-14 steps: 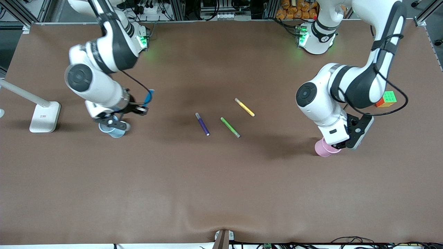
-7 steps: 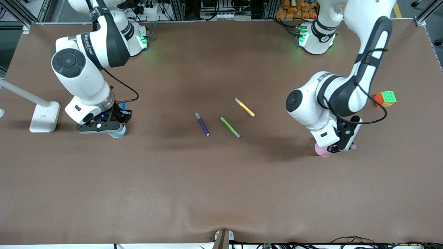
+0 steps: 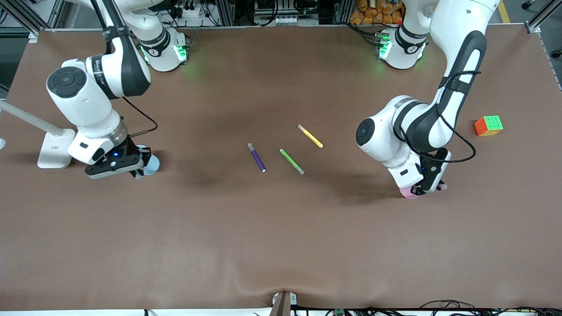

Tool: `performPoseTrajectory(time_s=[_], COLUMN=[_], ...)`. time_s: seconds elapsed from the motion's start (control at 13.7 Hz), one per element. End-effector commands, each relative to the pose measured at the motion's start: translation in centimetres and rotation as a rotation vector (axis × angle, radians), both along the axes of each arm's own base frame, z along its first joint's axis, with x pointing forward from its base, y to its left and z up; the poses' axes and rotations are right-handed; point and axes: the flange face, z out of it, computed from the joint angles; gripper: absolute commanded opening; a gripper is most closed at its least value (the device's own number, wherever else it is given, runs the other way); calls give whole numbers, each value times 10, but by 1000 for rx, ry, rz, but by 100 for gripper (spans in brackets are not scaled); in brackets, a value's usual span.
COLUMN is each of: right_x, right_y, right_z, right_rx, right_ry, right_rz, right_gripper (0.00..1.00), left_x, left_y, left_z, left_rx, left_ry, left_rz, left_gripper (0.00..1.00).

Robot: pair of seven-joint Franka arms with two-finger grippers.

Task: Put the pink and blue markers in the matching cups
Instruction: 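Lower the pink marker into the pink cup while the right gripper lowers blue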

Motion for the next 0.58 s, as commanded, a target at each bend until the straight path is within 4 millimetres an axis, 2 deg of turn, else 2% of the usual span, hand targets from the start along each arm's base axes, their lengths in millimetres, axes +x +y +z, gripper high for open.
performPoseTrajectory(time_s=[0.0, 0.29, 0.51], right_x=[-19, -27, -36], right_y=[-20, -35, -58], right_z=[-9, -38, -61], right_rx=[-2, 8, 11], right_ry=[-45, -78, -107], right_rz=[24, 28, 27], right_gripper=[0, 0, 0], left_x=[-2, -6, -9], left_y=[-3, -6, -1], left_z=[-5, -23, -41], left_rx=[28, 63, 111], left_ry=[-33, -67, -93], left_rz=[21, 38, 38], left_gripper=[0, 0, 0])
